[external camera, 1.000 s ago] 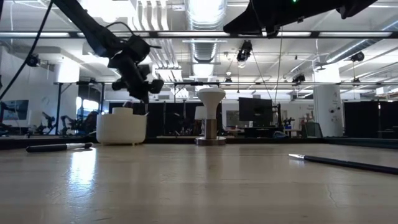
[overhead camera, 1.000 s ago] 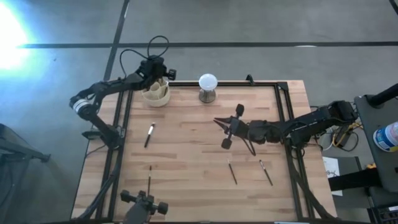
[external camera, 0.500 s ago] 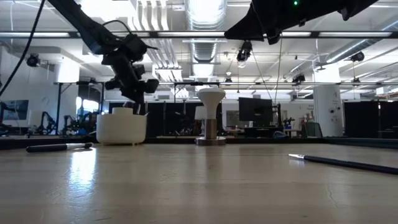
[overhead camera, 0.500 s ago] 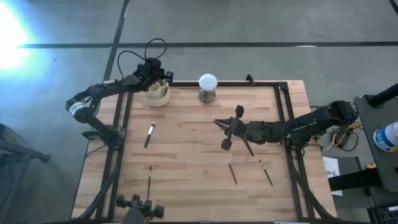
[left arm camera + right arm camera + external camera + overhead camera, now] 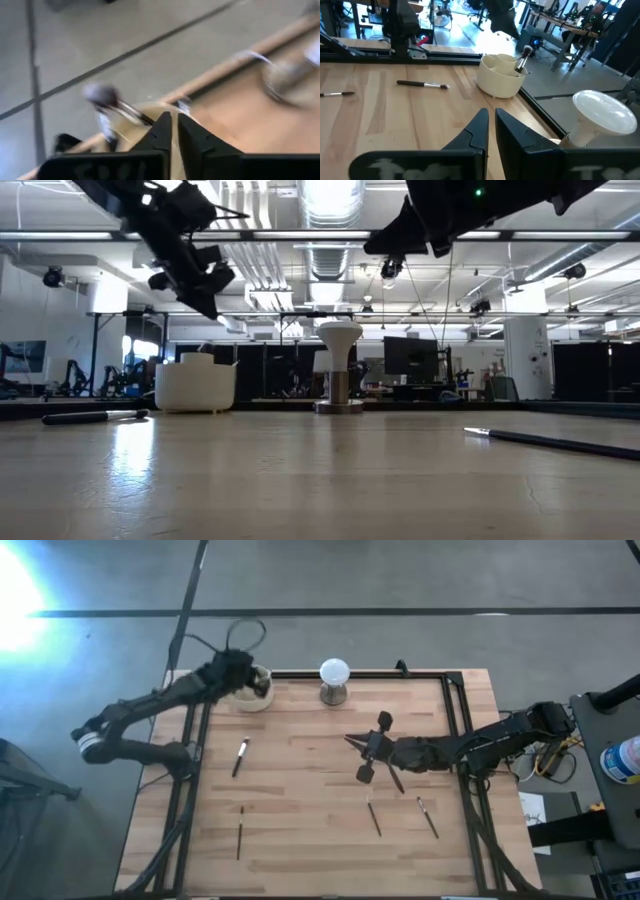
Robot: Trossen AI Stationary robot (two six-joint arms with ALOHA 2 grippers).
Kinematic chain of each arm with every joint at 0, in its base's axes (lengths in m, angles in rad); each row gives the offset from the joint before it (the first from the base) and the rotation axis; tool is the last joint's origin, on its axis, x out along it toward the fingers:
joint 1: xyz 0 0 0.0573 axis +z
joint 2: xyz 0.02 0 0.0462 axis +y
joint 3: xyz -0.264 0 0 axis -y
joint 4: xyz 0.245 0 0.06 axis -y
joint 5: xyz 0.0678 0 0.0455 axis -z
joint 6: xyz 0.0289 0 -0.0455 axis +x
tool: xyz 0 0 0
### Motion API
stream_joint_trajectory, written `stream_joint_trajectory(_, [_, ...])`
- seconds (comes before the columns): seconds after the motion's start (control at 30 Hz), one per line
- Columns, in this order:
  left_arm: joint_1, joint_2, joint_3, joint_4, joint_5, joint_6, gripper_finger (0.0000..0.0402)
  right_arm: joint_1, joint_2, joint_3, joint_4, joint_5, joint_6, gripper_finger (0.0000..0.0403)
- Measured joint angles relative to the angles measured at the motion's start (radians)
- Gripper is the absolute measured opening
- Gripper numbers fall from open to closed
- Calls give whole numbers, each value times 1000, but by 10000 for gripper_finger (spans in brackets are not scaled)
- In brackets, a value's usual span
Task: Put items in baskets/containers
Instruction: Put the powder brush into the organizer
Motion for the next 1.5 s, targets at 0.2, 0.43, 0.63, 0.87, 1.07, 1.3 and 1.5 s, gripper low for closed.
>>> stream_joint_trajectory(0.2, [-266, -102, -146, -6, -64, -80, 2, 4, 0, 0, 1, 0, -8, 27])
stream_joint_trajectory(0.43, [-537, -107, -197, -183, -183, -343, 0, 4, 0, 0, 5, 0, -29, 27])
stream_joint_trajectory(0.63, [-578, -77, -225, -346, -177, -636, 18, 4, 0, 0, 5, 0, -39, 27])
stream_joint_trajectory(0.87, [-557, 10, -256, -357, -142, -691, 90, 4, 0, 0, 6, 0, -61, 27])
stream_joint_trajectory(1.07, [-528, 99, -254, -356, -64, -695, 130, 4, 0, 0, 6, 0, -61, 27])
stream_joint_trajectory(1.3, [-482, 198, -255, -367, -55, -714, 135, 5, 0, 0, 6, 0, -56, 27])
stream_joint_trajectory(1.5, [-467, 264, -255, -359, -35, -701, 133, 4, 0, 0, 6, 1, -61, 27])
